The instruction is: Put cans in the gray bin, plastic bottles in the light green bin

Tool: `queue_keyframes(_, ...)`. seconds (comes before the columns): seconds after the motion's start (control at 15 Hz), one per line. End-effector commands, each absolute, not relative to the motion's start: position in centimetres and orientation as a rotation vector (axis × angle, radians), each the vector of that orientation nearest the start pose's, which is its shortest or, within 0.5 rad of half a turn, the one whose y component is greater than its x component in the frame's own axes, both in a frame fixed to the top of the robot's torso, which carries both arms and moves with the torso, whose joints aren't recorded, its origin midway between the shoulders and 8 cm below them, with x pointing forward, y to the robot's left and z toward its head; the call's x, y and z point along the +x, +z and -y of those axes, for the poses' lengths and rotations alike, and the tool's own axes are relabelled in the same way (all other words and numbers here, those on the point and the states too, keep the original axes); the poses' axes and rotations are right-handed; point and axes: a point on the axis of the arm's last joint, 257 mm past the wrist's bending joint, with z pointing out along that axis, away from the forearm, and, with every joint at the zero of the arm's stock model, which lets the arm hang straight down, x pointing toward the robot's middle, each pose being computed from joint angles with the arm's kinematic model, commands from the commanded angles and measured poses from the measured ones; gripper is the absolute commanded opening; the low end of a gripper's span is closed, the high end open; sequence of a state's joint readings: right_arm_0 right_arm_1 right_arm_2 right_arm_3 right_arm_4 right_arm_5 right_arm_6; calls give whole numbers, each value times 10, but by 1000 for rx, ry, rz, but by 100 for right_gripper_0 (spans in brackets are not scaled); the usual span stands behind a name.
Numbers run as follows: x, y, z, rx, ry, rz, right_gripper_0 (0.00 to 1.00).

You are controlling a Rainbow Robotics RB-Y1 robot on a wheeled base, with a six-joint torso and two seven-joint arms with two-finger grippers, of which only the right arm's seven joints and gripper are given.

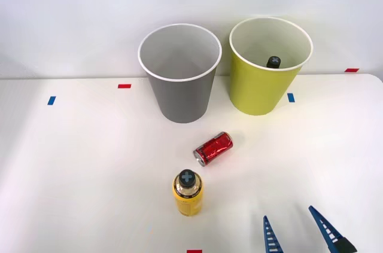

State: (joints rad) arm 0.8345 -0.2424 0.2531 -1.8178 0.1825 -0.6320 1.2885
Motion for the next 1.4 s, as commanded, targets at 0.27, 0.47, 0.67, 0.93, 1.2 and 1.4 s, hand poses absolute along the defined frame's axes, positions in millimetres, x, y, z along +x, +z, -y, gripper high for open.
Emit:
queue_keyframes(0.27, 265, -289, 201, -124, 193, -1549, 100)
queue_keyframes(0.47, 265, -289, 201, -124, 193, -1549, 100)
queue_keyframes(0.67, 265, -289, 201, -124, 193, -1549, 100)
queue_keyframes(0.93, 265, -289, 201, -124, 193, -1549, 100)
queue_keyframes(1.2, 265, -289, 201, -124, 193, -1549, 100)
queue_keyframes(1.4, 265, -289, 201, -124, 193, -1549, 100)
